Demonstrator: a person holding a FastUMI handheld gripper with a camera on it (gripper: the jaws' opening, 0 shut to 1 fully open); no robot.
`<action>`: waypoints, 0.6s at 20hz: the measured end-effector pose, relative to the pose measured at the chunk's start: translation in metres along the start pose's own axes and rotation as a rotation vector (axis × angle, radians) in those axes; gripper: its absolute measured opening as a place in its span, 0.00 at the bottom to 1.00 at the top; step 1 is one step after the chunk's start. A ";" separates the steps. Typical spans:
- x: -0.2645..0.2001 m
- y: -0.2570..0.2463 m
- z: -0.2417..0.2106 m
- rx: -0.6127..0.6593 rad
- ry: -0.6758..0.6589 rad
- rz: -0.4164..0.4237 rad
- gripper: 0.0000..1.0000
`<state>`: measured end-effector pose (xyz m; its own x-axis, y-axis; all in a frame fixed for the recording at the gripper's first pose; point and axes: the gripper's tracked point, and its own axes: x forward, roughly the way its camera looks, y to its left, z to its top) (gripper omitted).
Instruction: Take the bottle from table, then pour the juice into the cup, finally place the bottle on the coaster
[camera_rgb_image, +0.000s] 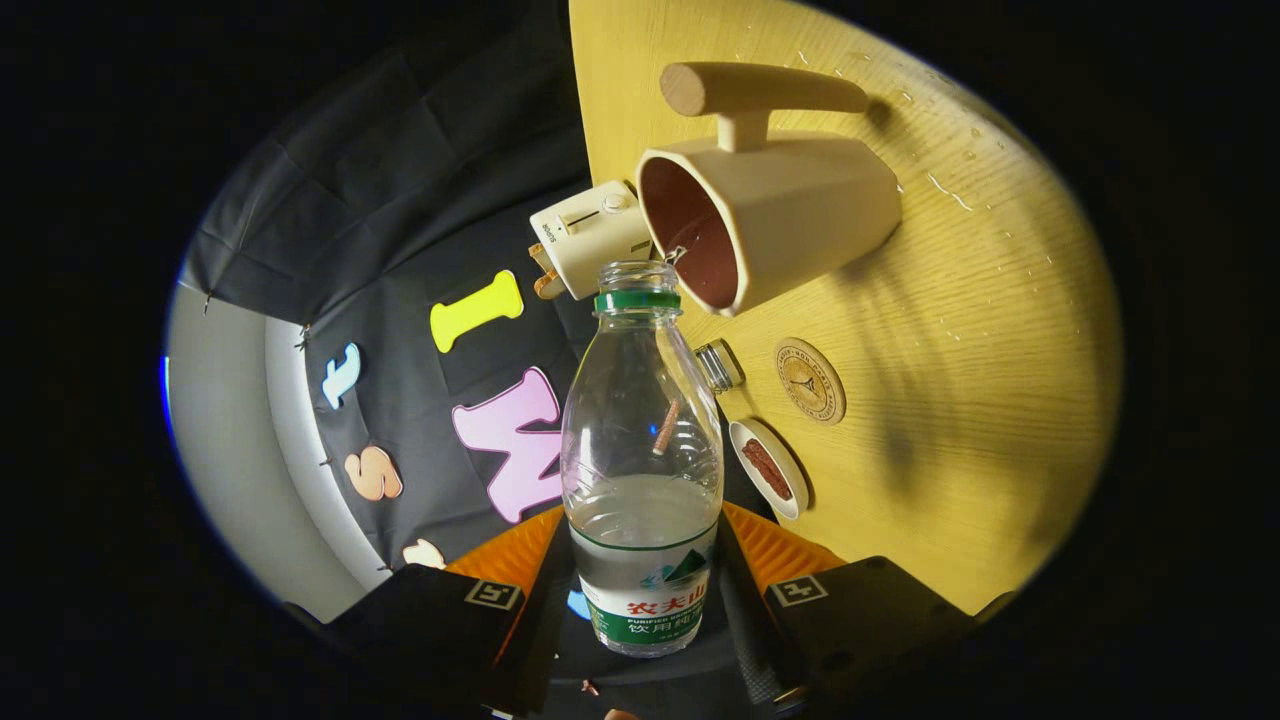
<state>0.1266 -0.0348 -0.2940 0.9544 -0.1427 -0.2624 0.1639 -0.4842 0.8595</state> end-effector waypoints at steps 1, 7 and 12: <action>0.000 0.001 -0.001 0.014 0.000 0.003 0.75; -0.001 0.013 -0.005 0.077 -0.001 0.014 0.75; 0.000 0.022 -0.003 0.119 -0.004 0.025 0.74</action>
<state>0.1307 -0.0428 -0.2737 0.9567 -0.1592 -0.2436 0.1092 -0.5797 0.8075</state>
